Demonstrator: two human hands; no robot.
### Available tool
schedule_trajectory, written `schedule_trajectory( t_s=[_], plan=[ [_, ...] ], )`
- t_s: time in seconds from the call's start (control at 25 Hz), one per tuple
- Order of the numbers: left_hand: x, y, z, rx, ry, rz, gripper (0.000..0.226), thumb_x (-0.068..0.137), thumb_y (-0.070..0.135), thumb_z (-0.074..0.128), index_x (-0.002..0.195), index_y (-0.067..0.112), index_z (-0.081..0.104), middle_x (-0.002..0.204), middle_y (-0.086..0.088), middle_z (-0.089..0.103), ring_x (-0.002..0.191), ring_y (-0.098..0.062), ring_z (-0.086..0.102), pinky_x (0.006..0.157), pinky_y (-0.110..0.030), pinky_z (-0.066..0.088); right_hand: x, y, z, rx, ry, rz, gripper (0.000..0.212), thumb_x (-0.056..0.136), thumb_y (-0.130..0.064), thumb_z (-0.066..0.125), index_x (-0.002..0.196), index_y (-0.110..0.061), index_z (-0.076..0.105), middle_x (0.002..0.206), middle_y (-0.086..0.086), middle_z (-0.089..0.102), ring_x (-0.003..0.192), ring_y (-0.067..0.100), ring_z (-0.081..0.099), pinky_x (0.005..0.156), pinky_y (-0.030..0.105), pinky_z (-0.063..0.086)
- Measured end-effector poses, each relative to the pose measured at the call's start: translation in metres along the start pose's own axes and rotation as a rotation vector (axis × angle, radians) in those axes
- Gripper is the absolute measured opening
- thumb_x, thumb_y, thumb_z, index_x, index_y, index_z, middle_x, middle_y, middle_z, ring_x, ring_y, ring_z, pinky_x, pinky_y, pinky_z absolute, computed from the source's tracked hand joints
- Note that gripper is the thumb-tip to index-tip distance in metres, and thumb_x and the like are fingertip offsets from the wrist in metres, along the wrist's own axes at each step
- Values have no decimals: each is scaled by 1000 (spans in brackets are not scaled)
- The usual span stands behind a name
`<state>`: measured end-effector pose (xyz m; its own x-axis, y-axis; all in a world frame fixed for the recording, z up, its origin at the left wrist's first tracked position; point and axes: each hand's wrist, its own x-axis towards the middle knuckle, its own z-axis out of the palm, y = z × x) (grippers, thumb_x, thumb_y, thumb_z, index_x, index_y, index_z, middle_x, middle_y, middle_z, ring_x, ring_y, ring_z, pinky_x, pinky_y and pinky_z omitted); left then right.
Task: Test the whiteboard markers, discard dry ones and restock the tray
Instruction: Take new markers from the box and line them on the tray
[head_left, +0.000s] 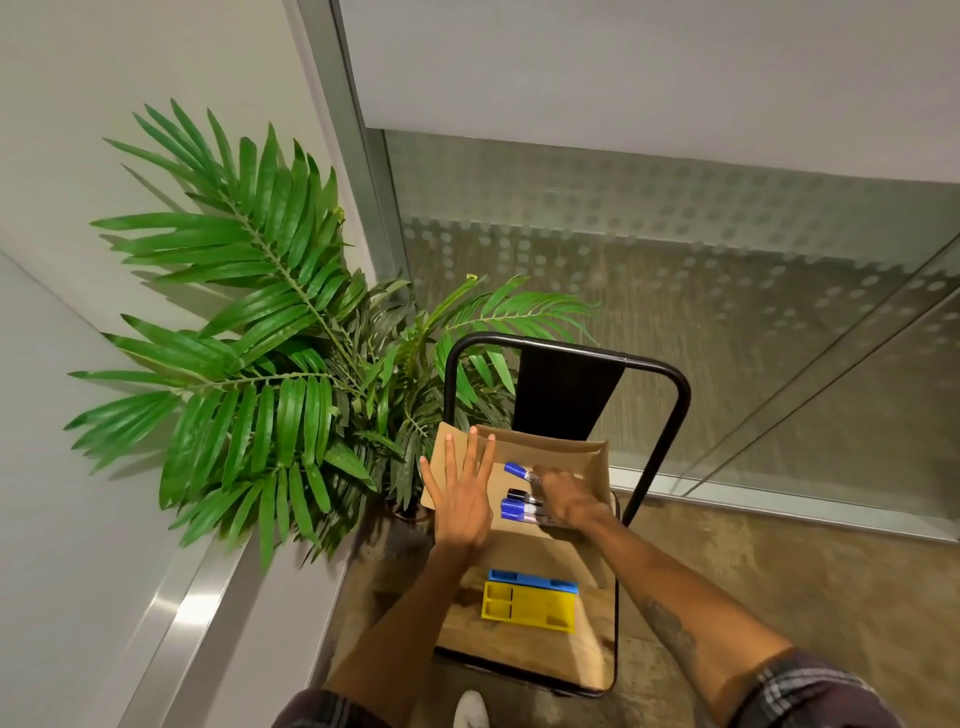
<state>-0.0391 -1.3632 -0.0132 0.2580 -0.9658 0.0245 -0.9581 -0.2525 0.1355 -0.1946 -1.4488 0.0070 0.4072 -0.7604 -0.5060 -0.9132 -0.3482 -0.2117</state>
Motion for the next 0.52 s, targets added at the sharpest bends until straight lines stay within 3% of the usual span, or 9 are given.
schedule_trajectory(
  t_s=[0.12, 0.24, 0.32, 0.52],
  plan=[
    [1, -3, -1, -20, 16, -17, 100, 78, -3, 52, 158, 30, 1, 167, 0, -2, 152, -37, -3, 111, -74, 2, 5, 18, 11, 73, -13, 21, 59, 80, -19, 74, 132, -15, 48, 130, 12, 58, 114, 30, 56, 95, 40, 49],
    [2, -1, -5, -80, -10, 7, 71, 90, 13, 32, 158, 26, 16, 165, -3, 13, 150, -40, 13, 107, -77, 14, 7, 16, 17, 125, -20, 13, 76, 83, -17, 72, 148, -15, 32, 148, 12, 42, 132, 31, 43, 109, 41, 39],
    [1, 0, -6, -116, -18, 12, 63, 94, 18, 24, 156, 24, 23, 163, -5, 21, 147, -42, 22, 105, -77, 19, 11, 12, 22, 158, -18, 3, 82, 86, -18, 70, 153, -17, 23, 156, 9, 31, 141, 29, 32, 115, 42, 31],
    [3, -2, 1, -146, 2, 4, 62, 93, 22, 32, 155, 24, 27, 161, -4, 29, 144, -43, 30, 106, -77, 16, 22, 8, 24, 65, -83, -46, 72, 88, -23, 65, 151, -23, 29, 146, 7, 36, 131, 28, 35, 106, 43, 34]
  ],
)
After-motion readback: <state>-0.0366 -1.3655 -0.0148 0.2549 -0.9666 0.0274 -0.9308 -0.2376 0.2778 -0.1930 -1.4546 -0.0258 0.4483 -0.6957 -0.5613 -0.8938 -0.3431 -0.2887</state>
